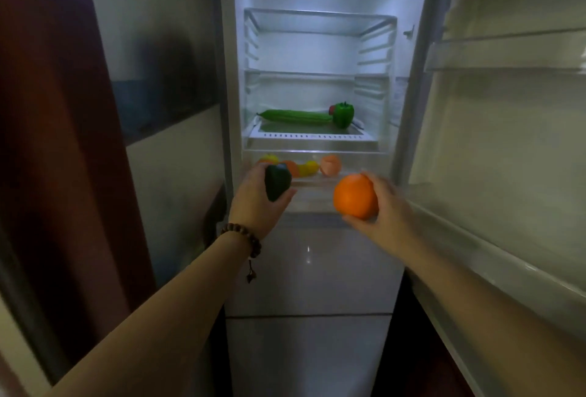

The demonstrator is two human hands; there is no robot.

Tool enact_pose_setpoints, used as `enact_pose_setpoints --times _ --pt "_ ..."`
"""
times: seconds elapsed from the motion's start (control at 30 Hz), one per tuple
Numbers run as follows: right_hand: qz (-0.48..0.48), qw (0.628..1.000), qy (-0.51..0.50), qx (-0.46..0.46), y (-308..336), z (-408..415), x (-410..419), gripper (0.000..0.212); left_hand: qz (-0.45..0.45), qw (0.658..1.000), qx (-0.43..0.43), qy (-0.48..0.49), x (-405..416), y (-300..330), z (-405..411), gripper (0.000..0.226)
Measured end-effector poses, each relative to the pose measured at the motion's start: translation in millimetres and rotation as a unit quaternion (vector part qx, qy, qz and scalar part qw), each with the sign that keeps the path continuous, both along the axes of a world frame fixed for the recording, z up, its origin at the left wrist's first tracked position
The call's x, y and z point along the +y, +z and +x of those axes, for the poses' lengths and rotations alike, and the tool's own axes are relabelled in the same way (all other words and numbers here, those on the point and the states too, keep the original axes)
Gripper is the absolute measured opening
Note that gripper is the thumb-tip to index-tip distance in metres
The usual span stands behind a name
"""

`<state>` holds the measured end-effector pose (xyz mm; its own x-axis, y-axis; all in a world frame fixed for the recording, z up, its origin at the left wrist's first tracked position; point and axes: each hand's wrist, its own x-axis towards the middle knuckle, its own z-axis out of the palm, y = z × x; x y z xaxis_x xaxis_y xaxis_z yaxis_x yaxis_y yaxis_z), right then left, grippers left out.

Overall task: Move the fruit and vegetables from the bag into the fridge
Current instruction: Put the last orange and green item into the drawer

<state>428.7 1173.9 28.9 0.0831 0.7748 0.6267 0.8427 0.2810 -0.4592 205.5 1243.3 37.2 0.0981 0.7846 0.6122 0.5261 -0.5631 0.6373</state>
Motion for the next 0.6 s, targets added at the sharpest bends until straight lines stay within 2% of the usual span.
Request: enact_pose_setpoints --times 0.17,0.3,0.43,0.6 --pt "-0.008 1.0 -0.012 -0.001 36.3 7.0 90.4 0.089 0.042 0.998 -0.021 -0.042 93.1 33.7 9.0 0.053" --pt "0.026 1.0 -0.002 0.014 63.1 18.7 157.9 0.088 0.059 0.992 0.009 -0.11 168.8 62.0 19.1 0.054" --pt "0.01 1.0 -0.024 0.003 74.1 32.2 205.9 0.081 -0.067 0.977 0.11 -0.171 229.9 81.3 35.9 0.055" --pt "-0.075 0.996 -0.043 -0.034 79.0 53.5 250.4 0.076 -0.202 0.929 0.198 -0.238 286.8 88.6 70.9 0.05"
